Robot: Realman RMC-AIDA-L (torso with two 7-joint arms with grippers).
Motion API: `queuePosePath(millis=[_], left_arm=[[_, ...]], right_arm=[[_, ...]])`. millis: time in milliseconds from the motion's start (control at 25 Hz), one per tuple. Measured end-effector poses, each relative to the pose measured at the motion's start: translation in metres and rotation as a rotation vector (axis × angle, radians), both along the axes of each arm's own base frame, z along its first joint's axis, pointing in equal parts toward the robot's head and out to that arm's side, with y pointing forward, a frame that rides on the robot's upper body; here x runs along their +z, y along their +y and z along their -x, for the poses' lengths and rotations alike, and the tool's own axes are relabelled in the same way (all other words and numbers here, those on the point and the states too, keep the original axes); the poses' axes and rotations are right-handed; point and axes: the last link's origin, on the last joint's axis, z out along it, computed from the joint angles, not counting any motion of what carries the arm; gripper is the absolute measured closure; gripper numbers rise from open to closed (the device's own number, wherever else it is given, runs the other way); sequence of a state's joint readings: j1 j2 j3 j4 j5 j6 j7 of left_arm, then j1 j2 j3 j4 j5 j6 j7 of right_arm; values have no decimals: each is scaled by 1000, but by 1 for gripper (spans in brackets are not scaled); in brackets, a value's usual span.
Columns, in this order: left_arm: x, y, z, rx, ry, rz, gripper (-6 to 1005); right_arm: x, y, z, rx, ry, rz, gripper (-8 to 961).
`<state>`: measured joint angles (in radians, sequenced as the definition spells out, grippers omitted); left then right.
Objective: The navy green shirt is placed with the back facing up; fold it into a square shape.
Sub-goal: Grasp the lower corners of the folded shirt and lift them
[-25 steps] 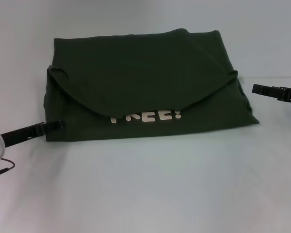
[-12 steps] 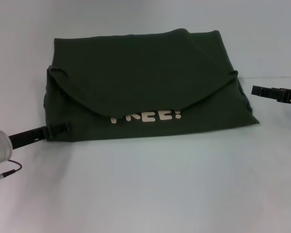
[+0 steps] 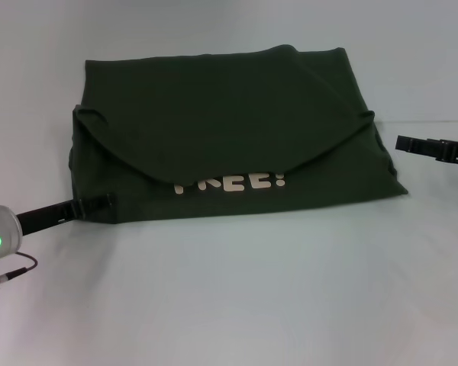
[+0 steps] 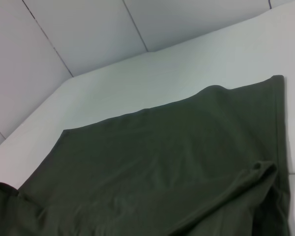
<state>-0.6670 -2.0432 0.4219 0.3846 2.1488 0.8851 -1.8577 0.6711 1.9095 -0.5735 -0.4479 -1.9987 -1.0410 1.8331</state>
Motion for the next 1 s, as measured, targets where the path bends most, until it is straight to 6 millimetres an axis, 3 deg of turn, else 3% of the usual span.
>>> queuePosePath(millis=[120, 480, 680, 920, 1000], left_arm=[[1, 0, 1, 5, 5, -4, 200], [0, -1, 2, 7, 6, -5, 430], [0, -1, 2, 2, 13, -3, 632], [0, 1, 2, 4, 25, -3, 677], [0, 1, 2, 3, 25, -3, 758]], right_arm=[[-1, 0, 0, 1, -3, 3, 126], [-1, 0, 0, 1, -5, 6, 125], [-2, -1, 0, 0, -5, 8, 125], [-2, 0, 1, 4, -5, 9, 126], [-2, 0, 1, 4, -5, 9, 126]])
